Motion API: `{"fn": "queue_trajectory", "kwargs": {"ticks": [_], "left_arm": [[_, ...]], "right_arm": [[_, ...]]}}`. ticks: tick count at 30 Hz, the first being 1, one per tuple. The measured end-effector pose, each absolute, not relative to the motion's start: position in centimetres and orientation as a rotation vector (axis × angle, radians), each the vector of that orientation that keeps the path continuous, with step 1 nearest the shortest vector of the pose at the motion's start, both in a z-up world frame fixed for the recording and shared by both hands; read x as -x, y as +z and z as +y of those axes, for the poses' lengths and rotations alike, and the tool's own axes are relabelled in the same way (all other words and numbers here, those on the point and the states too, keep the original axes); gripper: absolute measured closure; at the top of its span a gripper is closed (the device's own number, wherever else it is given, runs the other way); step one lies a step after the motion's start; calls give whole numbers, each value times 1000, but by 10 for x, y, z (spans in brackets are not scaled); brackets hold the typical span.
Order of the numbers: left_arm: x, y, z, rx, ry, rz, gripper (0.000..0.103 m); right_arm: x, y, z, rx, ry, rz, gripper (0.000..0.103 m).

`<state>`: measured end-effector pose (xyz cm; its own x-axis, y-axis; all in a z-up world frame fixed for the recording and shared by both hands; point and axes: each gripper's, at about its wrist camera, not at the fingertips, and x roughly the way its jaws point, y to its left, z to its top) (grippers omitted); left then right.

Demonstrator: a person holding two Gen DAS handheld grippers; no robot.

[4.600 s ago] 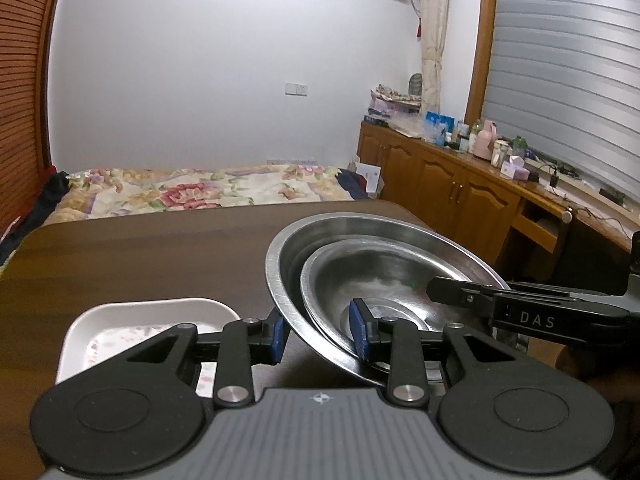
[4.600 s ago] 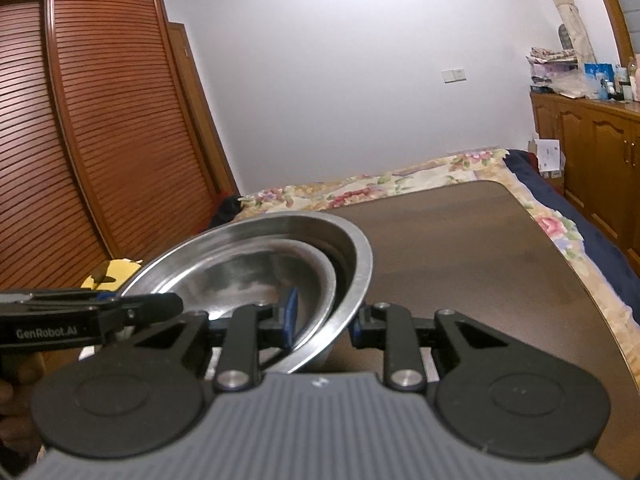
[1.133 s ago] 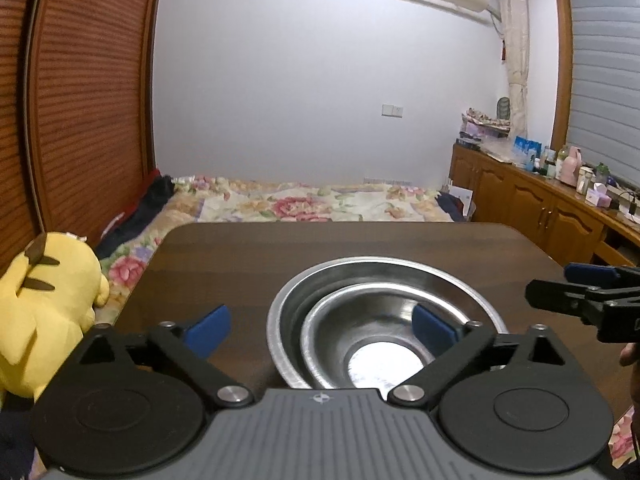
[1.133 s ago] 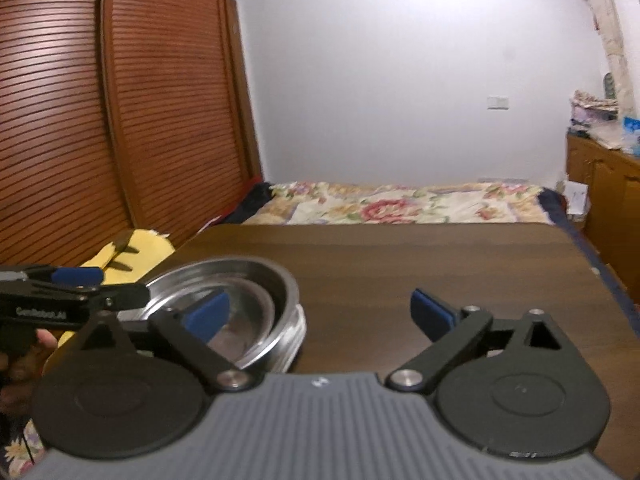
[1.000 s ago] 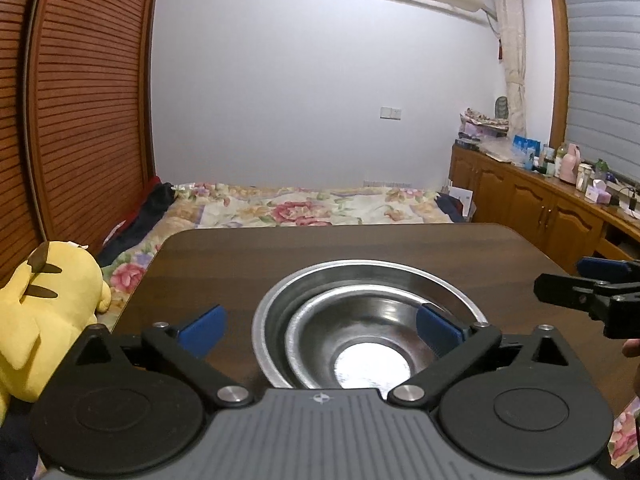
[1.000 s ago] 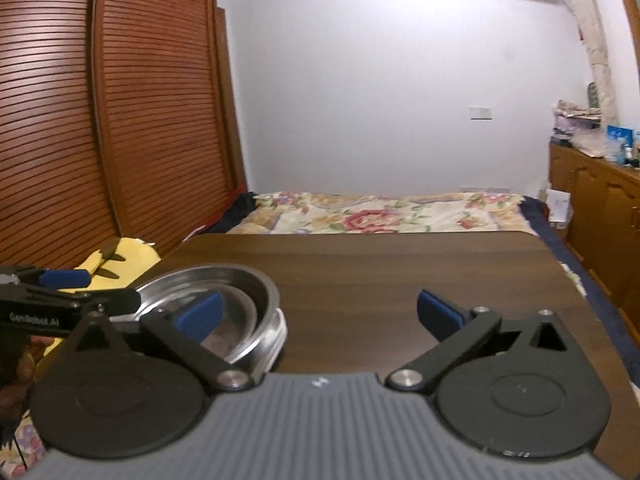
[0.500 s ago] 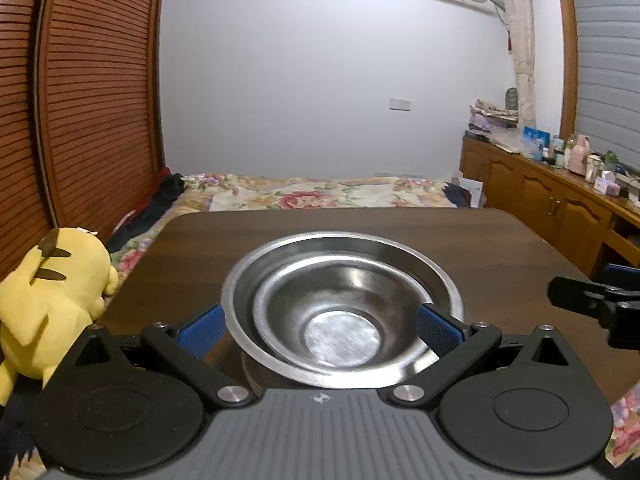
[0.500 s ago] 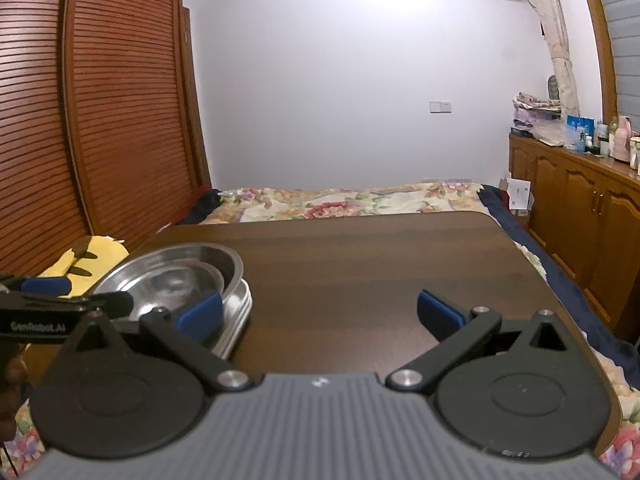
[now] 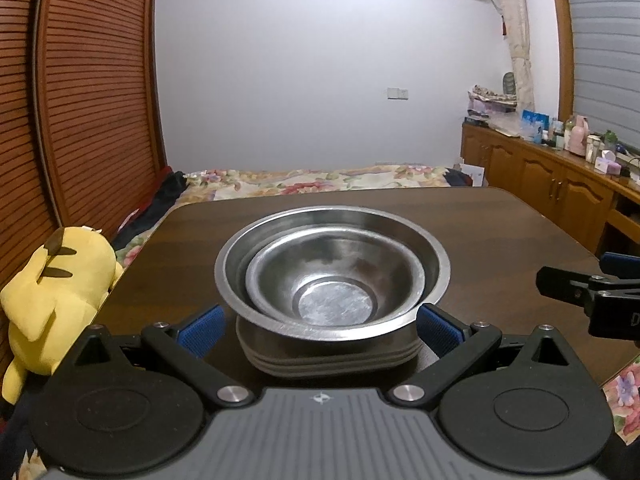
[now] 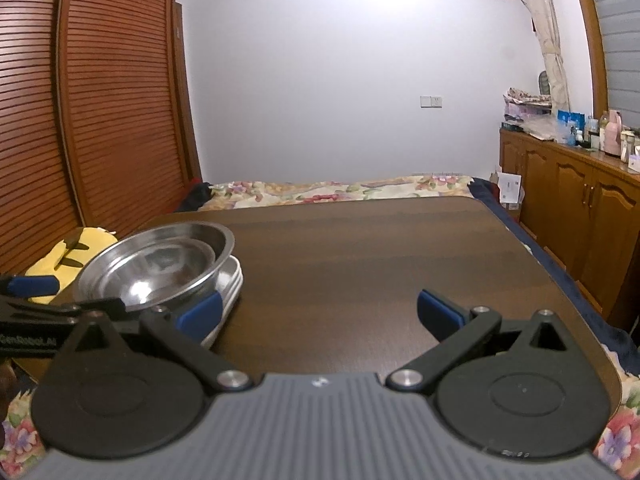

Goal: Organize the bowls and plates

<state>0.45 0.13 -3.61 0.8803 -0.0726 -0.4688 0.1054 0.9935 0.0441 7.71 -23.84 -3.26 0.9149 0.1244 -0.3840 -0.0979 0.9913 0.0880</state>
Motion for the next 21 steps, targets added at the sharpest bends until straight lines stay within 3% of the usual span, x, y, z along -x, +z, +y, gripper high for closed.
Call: {"fn": "queue_trajectory", "kwargs": {"ticks": [21], "left_arm": [[-3,-38,7,-60,-81,490,0]], "right_arm": [[-75,-34,-240,-66,109,392,0]]}}
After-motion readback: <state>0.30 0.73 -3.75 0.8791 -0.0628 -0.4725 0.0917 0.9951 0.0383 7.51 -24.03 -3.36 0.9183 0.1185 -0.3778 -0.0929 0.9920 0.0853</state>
